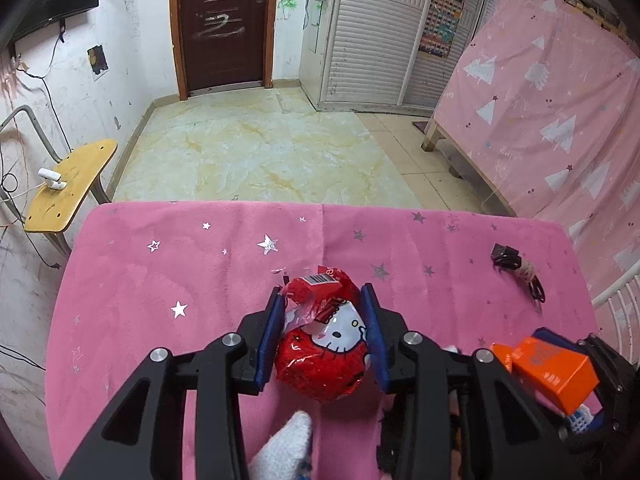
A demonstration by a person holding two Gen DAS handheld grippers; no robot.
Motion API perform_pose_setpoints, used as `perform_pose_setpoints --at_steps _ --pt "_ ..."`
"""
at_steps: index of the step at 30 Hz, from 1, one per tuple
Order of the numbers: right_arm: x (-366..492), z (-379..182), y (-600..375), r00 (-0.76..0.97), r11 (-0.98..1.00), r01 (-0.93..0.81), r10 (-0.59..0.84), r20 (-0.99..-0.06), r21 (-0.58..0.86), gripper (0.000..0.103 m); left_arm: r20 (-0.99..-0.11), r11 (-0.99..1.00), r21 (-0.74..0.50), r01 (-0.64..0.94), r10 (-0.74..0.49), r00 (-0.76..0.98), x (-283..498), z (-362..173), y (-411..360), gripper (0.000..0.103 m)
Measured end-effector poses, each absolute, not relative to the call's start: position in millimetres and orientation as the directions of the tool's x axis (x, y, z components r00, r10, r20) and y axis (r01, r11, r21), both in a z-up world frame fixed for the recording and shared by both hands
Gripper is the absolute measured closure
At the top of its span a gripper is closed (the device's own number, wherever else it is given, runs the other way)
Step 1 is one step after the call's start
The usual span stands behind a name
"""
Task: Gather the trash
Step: 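Lift the red wrapper with the left gripper while the right gripper grasps the orange box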
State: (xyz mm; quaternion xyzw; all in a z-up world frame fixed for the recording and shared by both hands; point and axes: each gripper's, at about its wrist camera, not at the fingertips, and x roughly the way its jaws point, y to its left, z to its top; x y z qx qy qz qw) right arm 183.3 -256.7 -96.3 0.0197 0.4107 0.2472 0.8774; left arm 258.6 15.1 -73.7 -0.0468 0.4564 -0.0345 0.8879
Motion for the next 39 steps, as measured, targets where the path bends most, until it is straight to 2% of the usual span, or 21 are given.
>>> perform_pose_setpoints --at_steps 2,8,16,23,39 --pt "183.3 -95.7 -258.3 0.545 0.877 -0.416 0.452 -0.706 0.241 0.069 -0.802 0.994 -0.112 0.018 -0.101 0.589 253.3 -69.6 15.0 0.073" --pt "173.9 -87.4 -262.6 0.590 0.887 -0.410 0.436 -0.679 0.212 0.081 -0.789 0.995 -0.095 0.010 -0.081 0.609 237.6 -58.8 19.0 0.075" --pt "159.4 -69.8 -276.2 0.642 0.891 -0.406 0.437 -0.629 0.204 0.081 -0.748 0.996 -0.087 -0.018 -0.054 0.662 223.0 -28.6 23.7 0.075" --pt "145.0 -53.7 -303.0 0.696 0.898 -0.380 0.435 -0.571 0.221 0.081 -0.706 0.996 -0.085 0.018 -0.073 0.704 205.0 1.9 -5.7 0.075" --pt "95.1 -35.1 -433.0 0.835 0.954 -0.174 0.274 -0.477 0.243 0.081 -0.639 0.955 -0.063 0.290 -0.262 0.723 152.5 45.1 -156.5 0.075"
